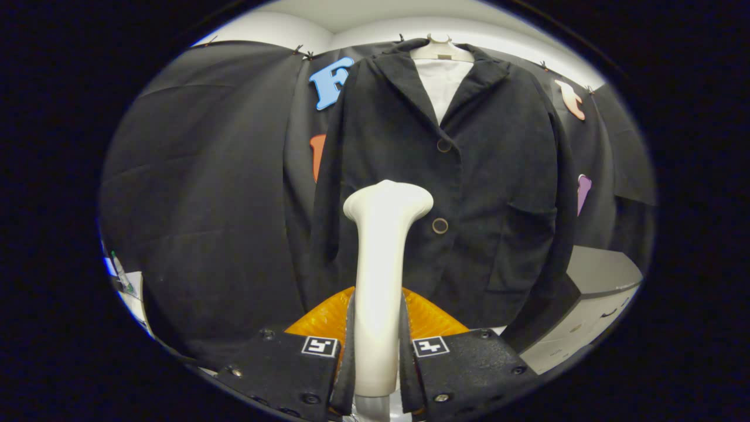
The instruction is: Iron the clothes twice with a garment steamer, once on the left side and once on the right side.
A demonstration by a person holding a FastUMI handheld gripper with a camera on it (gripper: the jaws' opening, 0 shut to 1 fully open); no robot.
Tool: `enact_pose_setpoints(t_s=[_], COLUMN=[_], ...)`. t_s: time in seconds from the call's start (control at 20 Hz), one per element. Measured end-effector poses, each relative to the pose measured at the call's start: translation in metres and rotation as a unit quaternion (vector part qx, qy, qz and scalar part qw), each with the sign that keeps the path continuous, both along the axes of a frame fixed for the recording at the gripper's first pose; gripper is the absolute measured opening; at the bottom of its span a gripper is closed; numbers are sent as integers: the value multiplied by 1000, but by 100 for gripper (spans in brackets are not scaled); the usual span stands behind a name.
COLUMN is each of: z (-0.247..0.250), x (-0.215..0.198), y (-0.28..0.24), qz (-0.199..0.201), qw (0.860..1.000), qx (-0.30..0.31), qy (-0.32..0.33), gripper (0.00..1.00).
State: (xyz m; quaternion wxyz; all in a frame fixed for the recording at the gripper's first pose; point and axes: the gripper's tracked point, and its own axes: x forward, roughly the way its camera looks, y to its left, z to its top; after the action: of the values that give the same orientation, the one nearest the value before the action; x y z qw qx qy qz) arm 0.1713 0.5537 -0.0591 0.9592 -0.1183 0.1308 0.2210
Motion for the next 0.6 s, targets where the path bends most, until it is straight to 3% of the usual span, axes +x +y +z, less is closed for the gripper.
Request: enact_pose_setpoints(t_s=[0.45, 0.6], z=[-46, -82], x=[-9, -39], y=[-12, -32], qz=[1, 5], qw=[997, 993], qx=[-8, -11], qy=[75, 118], gripper=[33, 34])
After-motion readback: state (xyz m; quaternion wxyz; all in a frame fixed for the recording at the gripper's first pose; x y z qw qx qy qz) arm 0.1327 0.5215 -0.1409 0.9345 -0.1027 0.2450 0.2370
